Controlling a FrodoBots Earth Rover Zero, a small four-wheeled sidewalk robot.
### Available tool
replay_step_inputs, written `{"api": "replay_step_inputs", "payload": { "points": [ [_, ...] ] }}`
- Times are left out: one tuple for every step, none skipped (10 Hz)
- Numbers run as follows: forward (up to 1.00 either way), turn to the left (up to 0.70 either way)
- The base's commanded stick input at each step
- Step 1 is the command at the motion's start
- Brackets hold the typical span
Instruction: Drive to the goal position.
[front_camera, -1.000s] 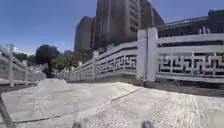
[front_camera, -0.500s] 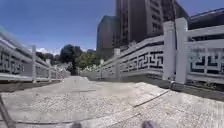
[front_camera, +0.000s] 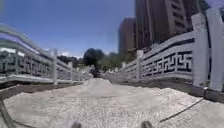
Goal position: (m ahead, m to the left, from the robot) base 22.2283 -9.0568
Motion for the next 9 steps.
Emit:
{"api": "replay_step_inputs", "payload": {
  "points": [
    [0.45,0.27],
    [0.45,0.27],
    [0.00,0.00],
    [0.00,0.00],
    [0.00,0.00],
    [0.00,0.00],
    [0.00,0.00],
    [0.00,0.00],
    [0.00,0.00]
  ]
}}
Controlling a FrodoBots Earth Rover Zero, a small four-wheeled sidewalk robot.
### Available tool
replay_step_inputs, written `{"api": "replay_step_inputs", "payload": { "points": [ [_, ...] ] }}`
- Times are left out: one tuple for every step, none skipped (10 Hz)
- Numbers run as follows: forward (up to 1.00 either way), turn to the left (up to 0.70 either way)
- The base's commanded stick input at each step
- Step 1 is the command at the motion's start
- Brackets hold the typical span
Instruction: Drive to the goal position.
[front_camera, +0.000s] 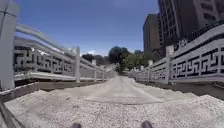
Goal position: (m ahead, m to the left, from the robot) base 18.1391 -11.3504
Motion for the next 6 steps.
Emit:
{"api": "replay_step_inputs", "payload": {
  "points": [
    [0.00,0.00],
    [0.00,0.00],
    [0.23,0.00],
    [0.45,0.00],
    [0.45,0.00],
    [0.45,0.00]
  ]
}}
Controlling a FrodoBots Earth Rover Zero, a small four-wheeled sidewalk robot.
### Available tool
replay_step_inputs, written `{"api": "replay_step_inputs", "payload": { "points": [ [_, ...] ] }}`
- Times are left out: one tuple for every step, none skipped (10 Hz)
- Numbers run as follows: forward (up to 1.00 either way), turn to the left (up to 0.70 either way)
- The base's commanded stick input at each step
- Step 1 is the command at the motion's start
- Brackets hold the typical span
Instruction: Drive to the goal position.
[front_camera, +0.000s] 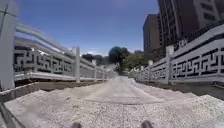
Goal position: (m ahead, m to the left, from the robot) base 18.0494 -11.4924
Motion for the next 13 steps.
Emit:
{"api": "replay_step_inputs", "payload": {
  "points": [
    [0.45,0.00],
    [0.45,0.00],
    [0.45,0.00],
    [0.45,0.00],
    [0.45,0.00],
    [0.45,0.00],
    [0.45,0.00],
    [0.45,0.00],
    [0.45,0.00],
    [0.45,-0.06],
    [0.45,-0.21],
    [0.45,-0.27],
    [0.45,0.00]
  ]
}}
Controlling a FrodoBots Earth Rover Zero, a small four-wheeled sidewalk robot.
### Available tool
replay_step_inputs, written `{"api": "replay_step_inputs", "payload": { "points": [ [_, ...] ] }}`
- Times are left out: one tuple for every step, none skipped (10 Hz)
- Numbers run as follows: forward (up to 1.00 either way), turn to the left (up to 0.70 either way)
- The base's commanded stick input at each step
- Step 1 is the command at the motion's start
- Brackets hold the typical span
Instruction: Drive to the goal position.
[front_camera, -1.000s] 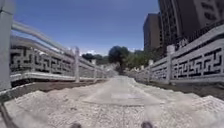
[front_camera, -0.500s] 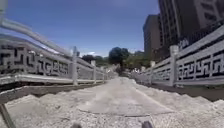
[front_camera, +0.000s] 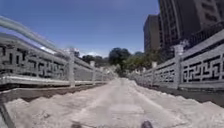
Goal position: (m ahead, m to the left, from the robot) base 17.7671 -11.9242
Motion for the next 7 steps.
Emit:
{"api": "replay_step_inputs", "payload": {
  "points": [
    [0.45,-0.08],
    [0.45,-0.20],
    [0.45,0.00],
    [0.45,0.00],
    [0.45,0.00],
    [0.45,0.00],
    [0.45,0.00]
  ]
}}
